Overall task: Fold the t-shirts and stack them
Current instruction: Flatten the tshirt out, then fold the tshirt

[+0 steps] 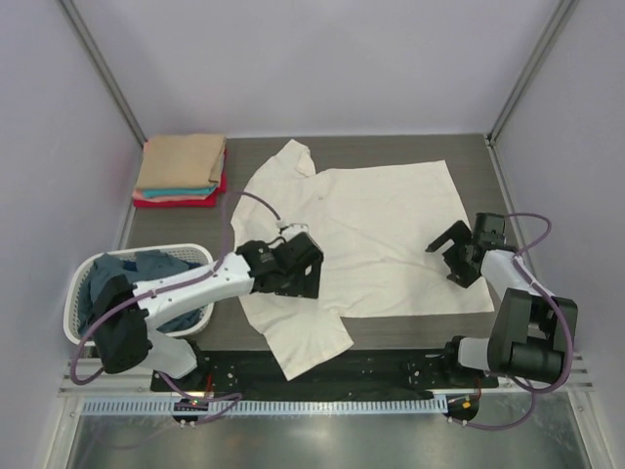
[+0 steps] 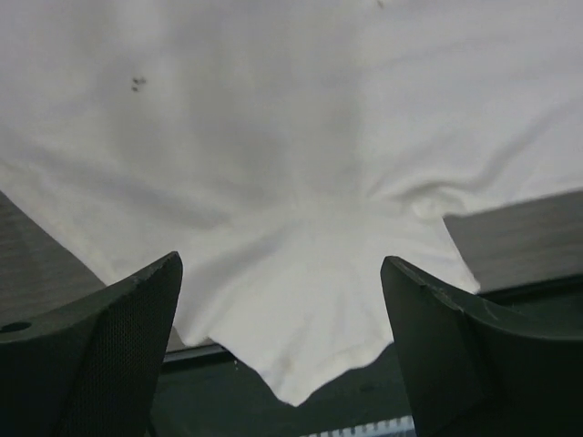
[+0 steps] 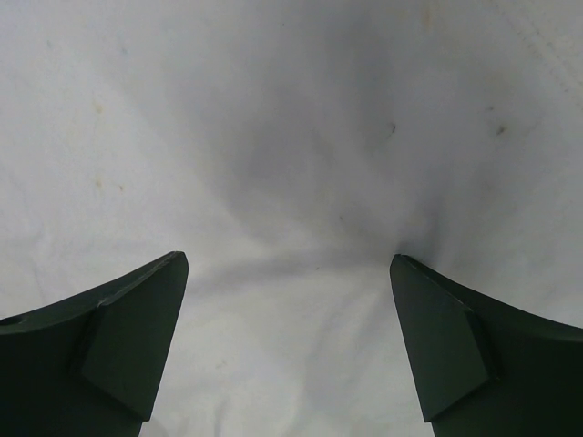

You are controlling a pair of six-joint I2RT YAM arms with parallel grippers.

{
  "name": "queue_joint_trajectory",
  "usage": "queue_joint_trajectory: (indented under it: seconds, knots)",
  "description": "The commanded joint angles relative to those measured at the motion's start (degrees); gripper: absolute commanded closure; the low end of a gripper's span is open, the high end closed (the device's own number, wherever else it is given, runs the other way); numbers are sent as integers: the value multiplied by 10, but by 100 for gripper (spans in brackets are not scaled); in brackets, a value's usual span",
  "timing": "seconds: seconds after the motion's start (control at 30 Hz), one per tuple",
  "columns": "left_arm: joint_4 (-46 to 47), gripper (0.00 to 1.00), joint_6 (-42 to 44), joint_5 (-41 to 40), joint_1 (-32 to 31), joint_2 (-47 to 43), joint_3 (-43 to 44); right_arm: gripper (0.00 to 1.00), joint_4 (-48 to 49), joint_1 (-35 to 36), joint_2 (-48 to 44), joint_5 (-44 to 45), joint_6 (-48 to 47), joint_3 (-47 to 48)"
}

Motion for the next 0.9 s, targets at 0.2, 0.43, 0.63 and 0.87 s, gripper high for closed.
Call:
queue_joint_trajectory:
  seconds: [0.2,0.43,0.63,0.87]
  knots:
    - [-168,10,-270,-47,-232,-97,-57,0,-83,13,-47,-34,-48,86]
    - [-57,11,-365,1,-288,-116,-157,0,-90,25,-152,-40,-50,88]
    - [56,21,-390,34,-302,-109,-232,0,-112,31,-185,-42,-59,85]
    - [195,43,-388,75,-303,-71,-278,0,-133,31,-210,-3,-64,72]
